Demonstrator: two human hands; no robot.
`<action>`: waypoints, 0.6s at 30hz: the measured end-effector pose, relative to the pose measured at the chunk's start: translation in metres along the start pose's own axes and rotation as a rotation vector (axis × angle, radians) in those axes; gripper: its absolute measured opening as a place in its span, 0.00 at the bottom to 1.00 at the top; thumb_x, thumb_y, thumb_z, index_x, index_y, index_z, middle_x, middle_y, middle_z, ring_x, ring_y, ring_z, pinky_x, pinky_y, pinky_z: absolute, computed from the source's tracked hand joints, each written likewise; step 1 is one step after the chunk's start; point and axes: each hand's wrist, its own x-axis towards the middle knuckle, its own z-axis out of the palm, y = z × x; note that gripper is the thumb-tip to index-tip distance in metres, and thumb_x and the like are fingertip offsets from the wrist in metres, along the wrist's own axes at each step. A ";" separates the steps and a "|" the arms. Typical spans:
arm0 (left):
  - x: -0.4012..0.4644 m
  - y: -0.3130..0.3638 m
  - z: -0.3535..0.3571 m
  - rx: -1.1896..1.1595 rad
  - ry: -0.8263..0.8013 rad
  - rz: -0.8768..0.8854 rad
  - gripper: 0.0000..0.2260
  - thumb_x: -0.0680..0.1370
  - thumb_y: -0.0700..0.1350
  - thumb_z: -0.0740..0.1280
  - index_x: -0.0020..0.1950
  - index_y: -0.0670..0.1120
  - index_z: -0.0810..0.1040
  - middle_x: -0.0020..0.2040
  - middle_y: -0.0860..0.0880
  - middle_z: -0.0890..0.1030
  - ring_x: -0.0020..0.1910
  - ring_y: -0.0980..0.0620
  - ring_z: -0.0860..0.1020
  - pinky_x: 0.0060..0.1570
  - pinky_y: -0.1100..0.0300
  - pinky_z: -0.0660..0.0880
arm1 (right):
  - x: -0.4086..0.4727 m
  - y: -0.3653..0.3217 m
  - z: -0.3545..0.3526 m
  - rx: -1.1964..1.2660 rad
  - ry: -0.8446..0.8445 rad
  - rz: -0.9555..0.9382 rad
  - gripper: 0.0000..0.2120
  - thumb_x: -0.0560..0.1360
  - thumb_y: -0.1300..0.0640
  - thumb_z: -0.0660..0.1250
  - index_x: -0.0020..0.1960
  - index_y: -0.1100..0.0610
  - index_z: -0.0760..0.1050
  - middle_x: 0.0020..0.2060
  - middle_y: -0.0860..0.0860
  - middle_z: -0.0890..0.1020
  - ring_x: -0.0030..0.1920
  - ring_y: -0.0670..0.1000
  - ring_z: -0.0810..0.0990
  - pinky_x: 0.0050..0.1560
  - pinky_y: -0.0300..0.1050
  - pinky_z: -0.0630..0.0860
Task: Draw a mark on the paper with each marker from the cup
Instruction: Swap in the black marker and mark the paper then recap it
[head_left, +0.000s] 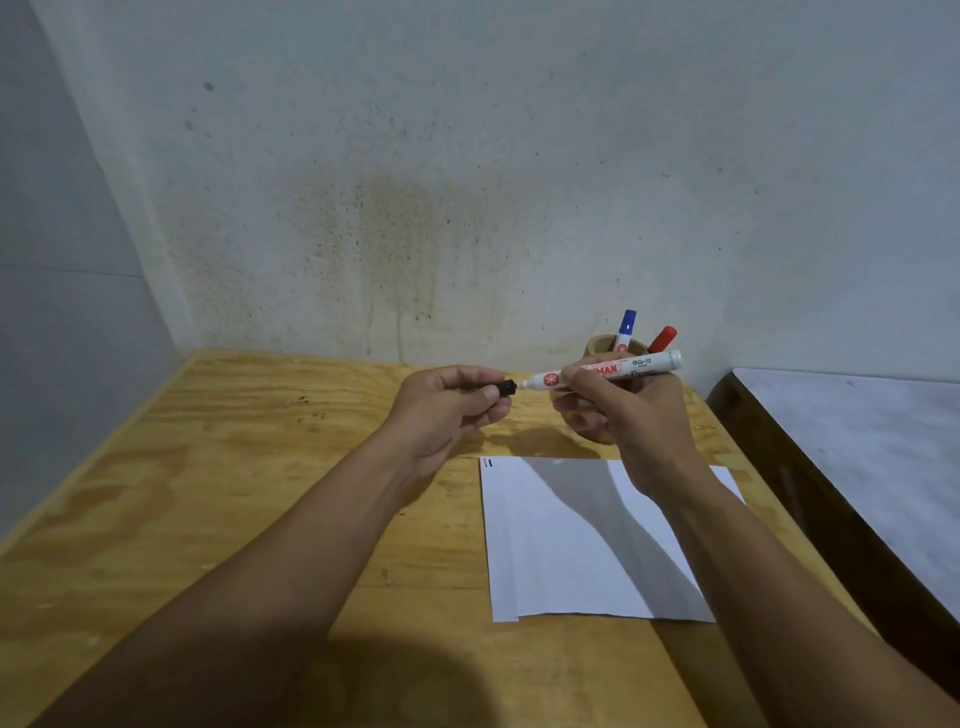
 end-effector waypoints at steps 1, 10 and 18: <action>-0.001 -0.001 0.003 -0.010 -0.014 -0.005 0.07 0.73 0.27 0.65 0.45 0.36 0.80 0.40 0.39 0.82 0.34 0.50 0.83 0.37 0.63 0.80 | -0.001 -0.001 -0.001 -0.028 0.001 -0.009 0.10 0.71 0.62 0.74 0.47 0.68 0.80 0.35 0.59 0.85 0.34 0.54 0.85 0.37 0.52 0.80; -0.007 0.004 0.021 -0.007 -0.084 0.041 0.06 0.72 0.27 0.67 0.46 0.36 0.78 0.39 0.38 0.81 0.33 0.49 0.83 0.37 0.62 0.81 | -0.007 -0.014 -0.011 -0.079 0.014 -0.027 0.16 0.71 0.62 0.74 0.51 0.73 0.78 0.41 0.67 0.85 0.33 0.51 0.84 0.36 0.49 0.76; -0.012 0.012 0.043 0.038 -0.037 0.146 0.07 0.70 0.28 0.69 0.46 0.35 0.77 0.36 0.38 0.80 0.32 0.46 0.82 0.39 0.59 0.82 | -0.004 -0.026 -0.014 -0.118 -0.009 -0.051 0.06 0.75 0.58 0.70 0.42 0.59 0.84 0.34 0.67 0.80 0.34 0.53 0.77 0.35 0.44 0.71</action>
